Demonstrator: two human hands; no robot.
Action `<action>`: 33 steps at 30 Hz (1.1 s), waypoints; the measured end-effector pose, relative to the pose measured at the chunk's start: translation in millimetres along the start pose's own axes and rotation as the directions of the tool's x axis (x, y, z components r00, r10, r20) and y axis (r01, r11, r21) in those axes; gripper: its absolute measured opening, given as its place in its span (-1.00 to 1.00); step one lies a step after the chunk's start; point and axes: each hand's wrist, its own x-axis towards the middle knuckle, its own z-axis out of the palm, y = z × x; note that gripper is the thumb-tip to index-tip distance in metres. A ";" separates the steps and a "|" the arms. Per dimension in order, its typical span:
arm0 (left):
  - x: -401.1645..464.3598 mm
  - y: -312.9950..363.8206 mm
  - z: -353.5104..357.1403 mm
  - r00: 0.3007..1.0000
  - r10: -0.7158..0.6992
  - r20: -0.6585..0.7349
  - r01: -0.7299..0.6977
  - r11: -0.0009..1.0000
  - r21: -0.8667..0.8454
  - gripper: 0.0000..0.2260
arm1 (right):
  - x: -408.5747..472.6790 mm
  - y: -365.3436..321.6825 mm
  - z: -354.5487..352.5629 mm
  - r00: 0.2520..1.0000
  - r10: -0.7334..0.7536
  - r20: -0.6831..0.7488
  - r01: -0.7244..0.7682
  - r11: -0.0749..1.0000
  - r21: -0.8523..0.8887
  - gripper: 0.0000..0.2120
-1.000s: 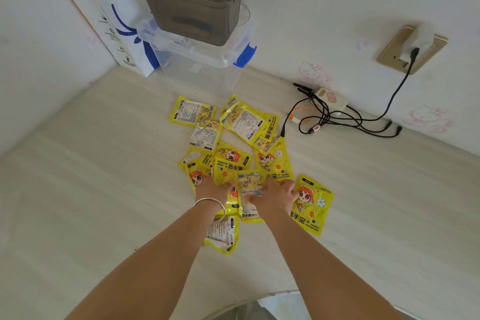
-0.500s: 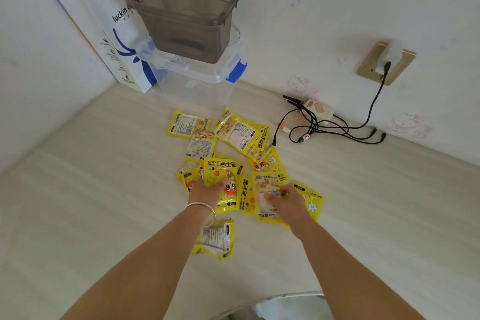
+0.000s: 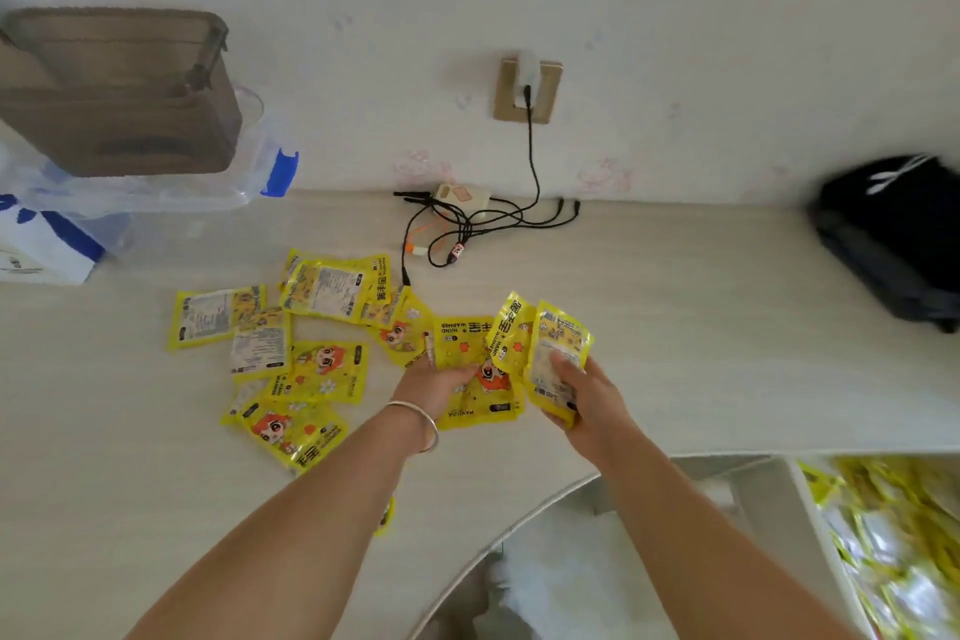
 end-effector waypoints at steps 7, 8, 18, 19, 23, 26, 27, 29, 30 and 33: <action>-21.7 -21.4 114.3 0.954 -0.019 0.299 -0.056 0.970 0.238 -0.82 | -46.1 3.2 -113.6 0.975 0.001 -0.221 0.079 0.933 0.352 -0.81; -26.1 -25.5 133.3 0.939 -0.031 0.341 -0.061 0.965 0.256 -0.84 | -52.0 3.7 -131.3 0.966 -0.007 -0.257 0.108 0.918 0.381 -0.76; -76.6 -90.3 350.9 0.828 -0.131 0.546 -0.164 0.873 0.459 -0.83 | -95.5 5.0 -318.2 0.842 0.088 -0.532 0.237 0.825 0.512 -0.15; -80.8 -100.0 371.4 0.826 -0.165 0.538 -0.153 0.855 0.496 -0.79 | -99.3 4.2 -338.3 0.824 0.111 -0.556 0.246 0.813 0.528 -0.22; -94.5 -135.6 441.5 0.819 -0.272 0.505 -0.096 0.803 0.588 -0.59 | -112.4 1.1 -408.7 0.783 0.154 -0.603 0.257 0.802 0.538 -0.37; -98.0 -161.5 481.3 0.828 -0.295 0.477 -0.094 0.765 0.637 -0.62 | -111.6 5.8 -446.4 0.752 0.192 -0.630 0.216 0.832 0.511 -0.53; -97.0 -170.1 492.7 0.834 -0.302 0.461 -0.092 0.749 0.656 -0.62 | -107.8 9.3 -456.0 0.732 0.215 -0.646 0.195 0.842 0.502 -0.54; -92.4 -186.7 511.4 0.847 -0.309 0.433 -0.096 0.712 0.696 -0.63 | -98.0 15.6 -472.2 0.698 0.258 -0.668 0.170 0.846 0.505 -0.53; -89.1 -193.7 518.5 0.852 -0.312 0.420 -0.098 0.692 0.715 -0.63 | -92.4 18.6 -479.4 0.687 0.281 -0.670 0.158 0.842 0.516 -0.50; -73.3 -210.4 534.6 0.875 -0.325 0.360 -0.099 0.607 0.788 -0.68 | -76.6 23.8 -494.2 0.646 0.365 -0.670 0.100 0.830 0.548 -0.53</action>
